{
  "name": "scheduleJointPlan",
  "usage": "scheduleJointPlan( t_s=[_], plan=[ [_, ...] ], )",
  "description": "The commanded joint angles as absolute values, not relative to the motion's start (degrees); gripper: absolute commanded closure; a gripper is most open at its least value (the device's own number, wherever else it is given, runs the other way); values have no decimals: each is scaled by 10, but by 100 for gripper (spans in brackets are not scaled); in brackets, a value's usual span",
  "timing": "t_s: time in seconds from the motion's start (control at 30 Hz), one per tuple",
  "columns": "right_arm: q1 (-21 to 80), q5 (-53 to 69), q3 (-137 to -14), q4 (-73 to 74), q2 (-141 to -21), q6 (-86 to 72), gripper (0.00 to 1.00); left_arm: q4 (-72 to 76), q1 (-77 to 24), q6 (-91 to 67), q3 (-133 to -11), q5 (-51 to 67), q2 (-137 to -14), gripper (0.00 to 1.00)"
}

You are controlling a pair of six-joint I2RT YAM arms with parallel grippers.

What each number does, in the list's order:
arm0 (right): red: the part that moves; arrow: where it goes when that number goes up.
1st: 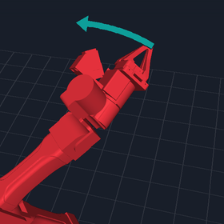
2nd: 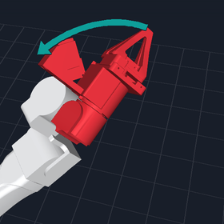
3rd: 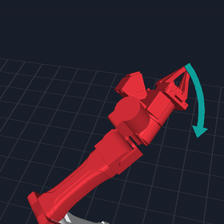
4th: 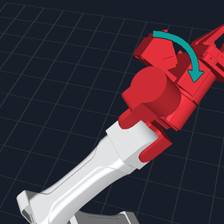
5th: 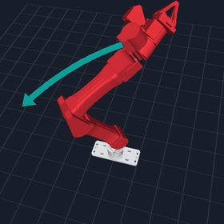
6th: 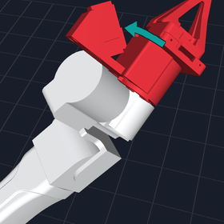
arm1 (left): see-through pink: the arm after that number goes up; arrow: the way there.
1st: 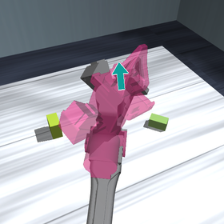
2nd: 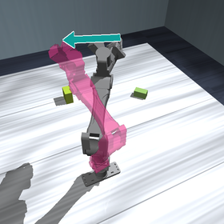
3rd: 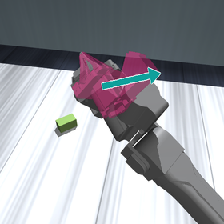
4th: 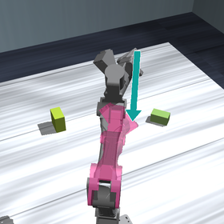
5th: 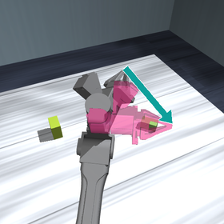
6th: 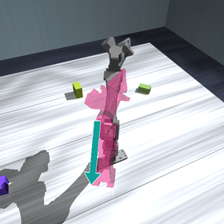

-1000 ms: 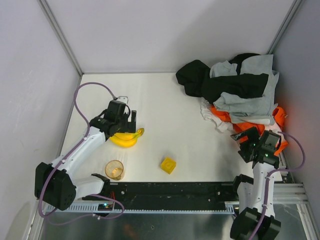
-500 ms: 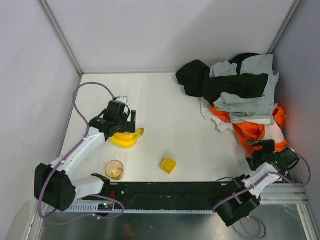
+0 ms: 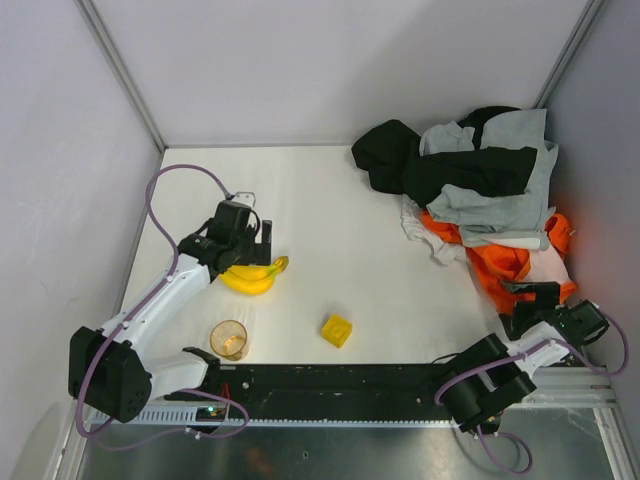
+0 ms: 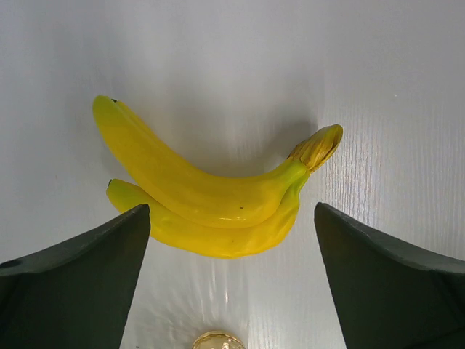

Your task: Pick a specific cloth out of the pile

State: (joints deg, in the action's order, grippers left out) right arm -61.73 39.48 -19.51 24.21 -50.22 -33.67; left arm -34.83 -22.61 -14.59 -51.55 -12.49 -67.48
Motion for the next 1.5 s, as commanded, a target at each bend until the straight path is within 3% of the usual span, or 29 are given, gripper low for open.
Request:
scheduleJointPlan(
  t_s=[0.0,0.37,0.5,0.57,0.8,0.87,1.13,1.47],
  plan=[
    [-609,398,-195,179,-533,-365,5,-341,-229,-153,-528,-135,-667,0],
    [-508,310,-196,79,-619,-405,11,-341,-229,-151,-531,-135,-675,0],
    [-504,303,-196,53,-646,-399,21,-342,-229,-151,-532,-133,-677,0],
    [-503,308,-196,40,-657,-395,30,-342,-229,-150,-534,-132,-679,0],
    [-484,303,-204,20,-666,-390,78,-342,-229,-149,-534,-128,-681,0],
    [-471,299,-214,28,-664,-384,86,-342,-229,-149,-535,-126,-681,0],
    [-430,277,-289,86,-617,-370,99,-341,-229,-149,-535,-125,-680,0],
    [-343,212,-493,135,-644,-383,100,-342,-229,-149,-534,-124,-678,0]
  ],
)
